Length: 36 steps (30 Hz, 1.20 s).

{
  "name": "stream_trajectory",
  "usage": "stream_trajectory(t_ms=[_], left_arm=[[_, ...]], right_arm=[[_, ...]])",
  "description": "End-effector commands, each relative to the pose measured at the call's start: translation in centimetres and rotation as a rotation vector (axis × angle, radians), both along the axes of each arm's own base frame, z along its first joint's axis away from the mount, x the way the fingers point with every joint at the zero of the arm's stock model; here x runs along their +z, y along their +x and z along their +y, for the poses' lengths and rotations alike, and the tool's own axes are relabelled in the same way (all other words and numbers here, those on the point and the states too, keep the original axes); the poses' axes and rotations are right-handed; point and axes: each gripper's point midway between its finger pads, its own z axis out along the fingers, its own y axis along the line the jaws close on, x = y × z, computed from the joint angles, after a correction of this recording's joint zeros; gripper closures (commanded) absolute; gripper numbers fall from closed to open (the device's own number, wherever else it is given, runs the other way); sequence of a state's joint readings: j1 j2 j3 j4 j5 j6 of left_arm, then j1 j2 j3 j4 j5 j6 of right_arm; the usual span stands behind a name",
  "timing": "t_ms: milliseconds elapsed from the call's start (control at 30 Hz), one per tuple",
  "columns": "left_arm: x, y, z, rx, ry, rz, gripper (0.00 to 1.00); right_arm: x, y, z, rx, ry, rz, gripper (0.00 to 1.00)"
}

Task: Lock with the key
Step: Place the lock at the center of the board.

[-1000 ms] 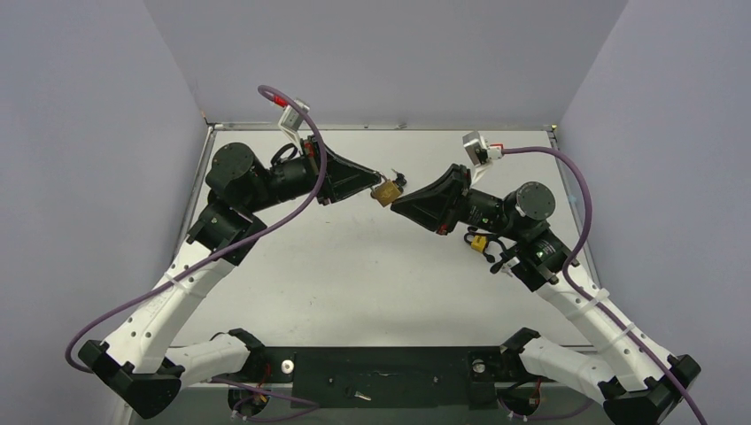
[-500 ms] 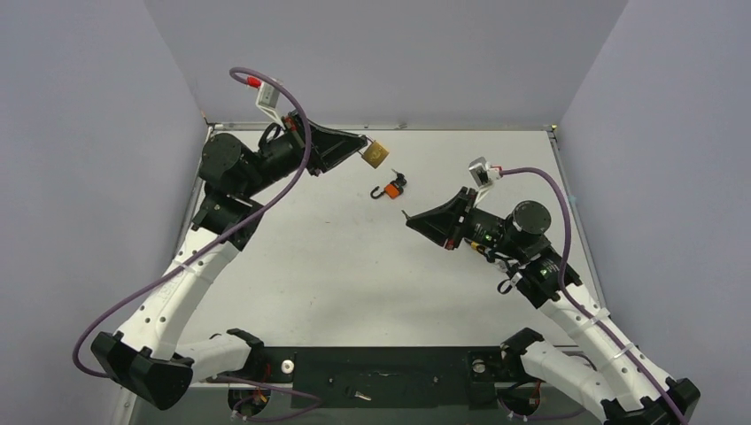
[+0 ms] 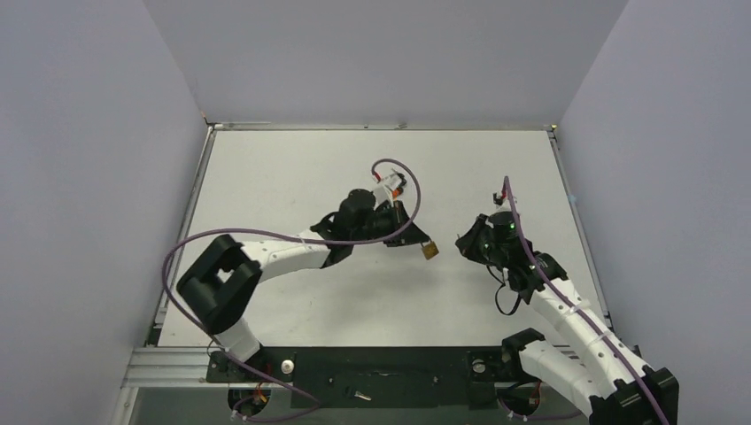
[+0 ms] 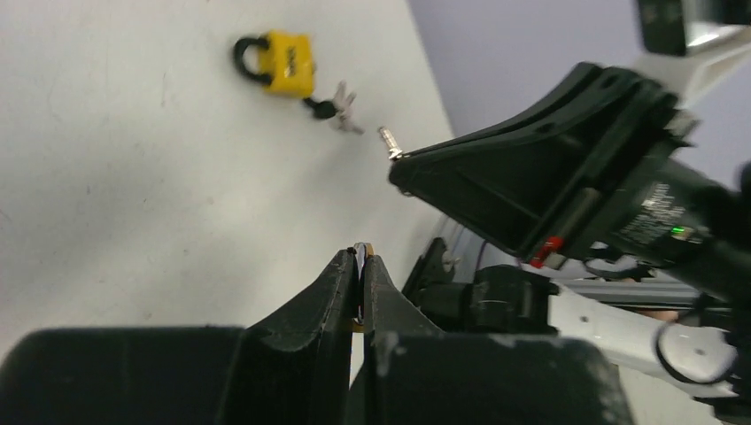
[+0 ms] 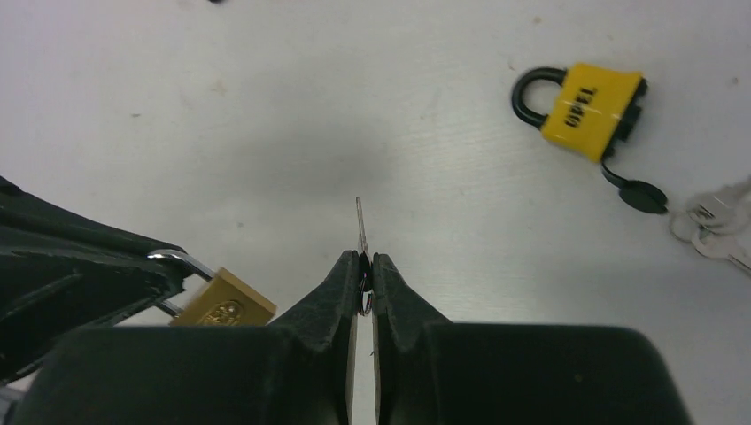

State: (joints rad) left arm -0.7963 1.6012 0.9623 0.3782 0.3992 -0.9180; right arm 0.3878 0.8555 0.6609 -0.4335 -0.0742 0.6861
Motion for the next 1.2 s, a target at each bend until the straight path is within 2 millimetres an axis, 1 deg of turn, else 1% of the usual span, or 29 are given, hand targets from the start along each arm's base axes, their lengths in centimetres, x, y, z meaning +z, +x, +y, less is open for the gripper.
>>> stream_trajectory(t_ms=[0,33,67,100,133,167,200,233,267,300,333,467,567,600,667,733,767,800,833,867,900,933,967,1000,1033,1067,1100,1133,1167], left_arm=[[-2.4,0.6,-3.5,0.012,-0.051,-0.005,1.00],[-4.6,0.6,-4.0,0.007,-0.022,0.032,1.00],[-5.4,0.3,-4.6,-0.005,-0.018,0.052,1.00],[-7.3,0.3,-4.9,-0.008,0.004,0.079,1.00],[-7.9,0.1,-5.3,-0.014,0.004,0.097,1.00],[-9.6,0.0,-5.5,-0.023,0.021,0.121,1.00],[-10.0,0.0,-5.7,-0.026,0.017,0.137,1.00],[-10.9,-0.1,-6.0,-0.039,0.014,0.149,1.00],[-11.3,-0.2,-6.1,-0.041,0.008,0.169,1.00],[-12.1,-0.2,-6.4,-0.051,0.006,0.181,1.00],[-13.0,-0.3,-6.5,-0.052,0.014,0.201,1.00],[-14.2,-0.4,-6.5,-0.051,0.025,0.223,1.00],[-14.8,-0.3,-6.0,-0.034,0.045,0.234,1.00],[-14.9,-0.2,-5.7,-0.027,0.058,0.238,0.98],[-15.2,0.1,-5.2,-0.010,0.081,0.240,0.89],[-15.2,0.4,-4.6,0.002,0.104,0.229,0.75],[-15.2,0.6,-4.4,0.008,0.116,0.214,0.72],[-15.1,0.8,-4.1,0.016,0.129,0.214,0.69],[-15.1,0.9,-3.9,0.017,0.139,0.203,0.68],[-15.0,1.2,-3.5,0.029,0.152,0.206,0.66],[-14.9,1.4,-3.3,0.032,0.161,0.197,0.66],[-14.3,1.7,-2.8,0.044,0.166,0.192,0.64],[-14.3,1.8,-2.4,0.048,0.181,0.189,0.63],[-13.2,2.5,-2.0,0.065,0.174,0.173,0.62],[-12.4,2.6,-1.4,0.071,0.186,0.163,0.61],[-12.0,3.3,-0.8,0.095,0.198,0.157,0.60],[-11.0,3.5,-0.1,0.105,0.216,0.139,0.60],[-10.2,4.5,0.5,0.141,0.227,0.120,0.59],[-9.7,4.7,1.7,0.159,0.267,0.113,0.57]], right_arm=[[-4.1,-0.1,-2.9,-0.139,-0.124,0.088,1.00],[-5.2,-0.3,-3.2,-0.149,-0.143,0.111,1.00],[-5.5,-0.1,-3.0,-0.154,-0.138,0.109,1.00],[-6.6,-0.3,-3.0,-0.153,-0.145,0.133,1.00],[-6.9,-0.1,-2.4,-0.145,-0.136,0.130,1.00],[-7.4,-0.3,-1.8,-0.126,-0.146,0.132,1.00],[-7.9,-0.2,-1.8,-0.142,-0.173,0.136,1.00],[-8.0,-0.3,-1.1,-0.126,-0.191,0.130,1.00],[-8.6,-0.2,-1.2,-0.139,-0.224,0.139,1.00],[-8.7,-0.1,-0.7,-0.126,-0.227,0.135,1.00],[-9.4,-0.2,-0.5,-0.126,-0.239,0.154,1.00],[-11.1,-0.1,-0.4,-0.137,-0.258,0.186,1.00],[-11.6,0.0,-0.2,-0.136,-0.255,0.189,1.00],[-11.7,0.0,-0.2,-0.135,-0.257,0.190,1.00],[-11.5,0.2,-0.2,-0.140,-0.256,0.184,0.99],[-11.1,0.3,-0.2,-0.143,-0.255,0.175,0.91],[-10.9,0.3,-0.3,-0.143,-0.262,0.173,0.83],[-10.6,0.5,-0.3,-0.144,-0.261,0.166,0.79],[-10.5,0.5,-0.4,-0.148,-0.270,0.166,0.68],[-10.2,0.7,-0.4,-0.149,-0.266,0.158,0.63],[-9.8,0.8,-0.4,-0.148,-0.267,0.151,0.53],[-9.7,0.7,-0.4,-0.146,-0.272,0.154,0.46],[-9.1,0.9,-0.3,-0.147,-0.265,0.143,0.43],[-9.0,0.9,-0.4,-0.147,-0.267,0.143,0.40],[-8.2,1.3,-0.2,-0.150,-0.257,0.125,0.40],[-7.9,1.3,-0.2,-0.153,-0.256,0.123,0.38],[-6.9,1.9,0.2,-0.150,-0.244,0.103,0.38],[-6.3,2.3,0.5,-0.142,-0.242,0.090,0.33],[-5.4,3.2,1.1,-0.139,-0.236,0.075,0.32]])
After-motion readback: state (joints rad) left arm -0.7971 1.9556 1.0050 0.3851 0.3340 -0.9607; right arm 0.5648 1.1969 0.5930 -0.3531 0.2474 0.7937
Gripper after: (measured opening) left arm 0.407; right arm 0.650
